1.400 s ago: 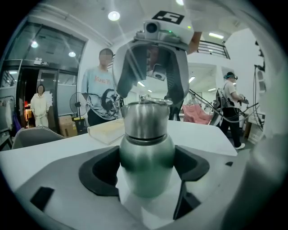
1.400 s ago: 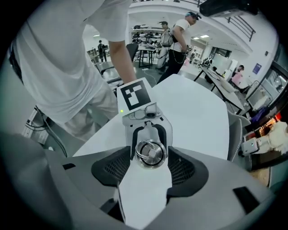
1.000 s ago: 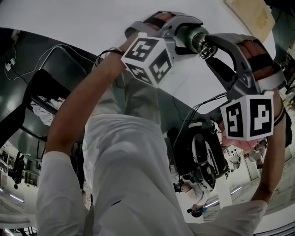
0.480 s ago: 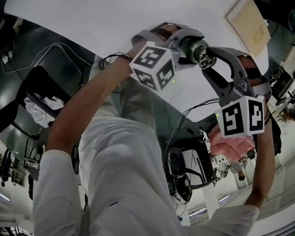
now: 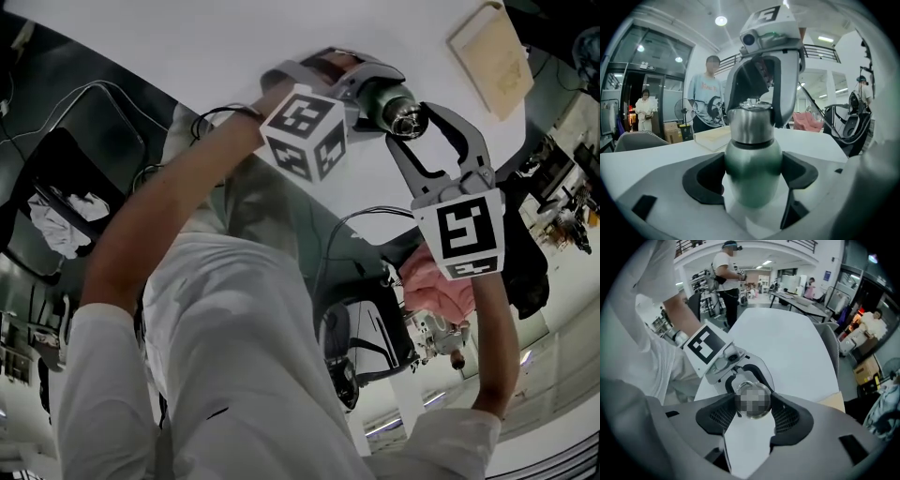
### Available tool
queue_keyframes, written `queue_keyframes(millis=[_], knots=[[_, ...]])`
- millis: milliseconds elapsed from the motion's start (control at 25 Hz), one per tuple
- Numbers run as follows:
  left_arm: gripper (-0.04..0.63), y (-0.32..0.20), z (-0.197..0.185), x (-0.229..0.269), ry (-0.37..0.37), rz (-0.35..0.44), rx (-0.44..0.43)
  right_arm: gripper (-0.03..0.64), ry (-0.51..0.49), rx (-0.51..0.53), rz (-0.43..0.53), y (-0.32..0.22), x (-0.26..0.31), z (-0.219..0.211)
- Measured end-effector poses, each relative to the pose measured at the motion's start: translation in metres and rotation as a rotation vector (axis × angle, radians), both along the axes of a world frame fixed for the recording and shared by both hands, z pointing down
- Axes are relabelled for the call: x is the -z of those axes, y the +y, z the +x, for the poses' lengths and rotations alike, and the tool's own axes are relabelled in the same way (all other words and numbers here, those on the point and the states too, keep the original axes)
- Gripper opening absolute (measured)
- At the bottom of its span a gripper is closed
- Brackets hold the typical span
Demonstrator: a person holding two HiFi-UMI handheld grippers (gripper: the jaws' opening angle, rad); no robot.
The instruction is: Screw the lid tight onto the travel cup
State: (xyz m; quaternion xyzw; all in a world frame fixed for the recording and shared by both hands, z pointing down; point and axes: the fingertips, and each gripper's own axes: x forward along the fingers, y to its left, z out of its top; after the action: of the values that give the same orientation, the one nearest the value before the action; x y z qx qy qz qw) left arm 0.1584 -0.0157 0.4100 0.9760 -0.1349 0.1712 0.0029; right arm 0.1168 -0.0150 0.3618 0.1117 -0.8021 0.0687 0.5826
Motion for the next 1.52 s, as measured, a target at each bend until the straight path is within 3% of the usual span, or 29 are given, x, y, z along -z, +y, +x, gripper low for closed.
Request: queue_keyframes(millis=[280,480,600,720,800,960,1080,1320,1400,1520], knots=[[0.359,-0.001,0.0,0.0,0.006,0.001,-0.001,0.222,-0.026,-0.395,0.026,-0.008,0.0,0.006],[0.359,0.002,-0.002,-0.001,0.019,0.005,-0.01,0.272,-0.023,-0.337,-0.005,0.005,-0.002,0.002],[0.359,0.002,-0.006,-0.002,0.01,0.006,-0.013,0.273,-0.004,-0.235,0.02,0.005,0.007,0.0],[0.359,0.004,-0.001,0.0,0.014,-0.008,-0.013,0.272,0.049,-0.06,0.017,0.011,0.019,0.004],[0.359,-0.001,0.001,-0.001,0.01,-0.003,-0.012,0.272,0.089,0.103,0.03,0.007,0.021,0.004],[0.359,-0.001,0.0,0.002,0.009,-0.002,-0.014,0.272,0.21,0.524,0.079,0.009,0.018,0.002],[0.359,-0.001,0.0,0.002,0.012,-0.003,-0.014,0.272,0.241,0.724,0.062,0.015,0.012,-0.003],[0.359,0.0,-0.004,0.002,0.012,0.006,-0.011,0.272,0.308,0.917,0.039,0.018,-0.002,-0.002],[0.359,0.008,-0.001,0.001,0.019,-0.011,-0.018,0.23,0.314,0.928,0.01,0.024,-0.004,0.002],[0.359,-0.004,-0.003,-0.001,0.017,0.009,-0.006,0.23,0.291,0.869,0.009,0.011,-0.005,-0.001]])
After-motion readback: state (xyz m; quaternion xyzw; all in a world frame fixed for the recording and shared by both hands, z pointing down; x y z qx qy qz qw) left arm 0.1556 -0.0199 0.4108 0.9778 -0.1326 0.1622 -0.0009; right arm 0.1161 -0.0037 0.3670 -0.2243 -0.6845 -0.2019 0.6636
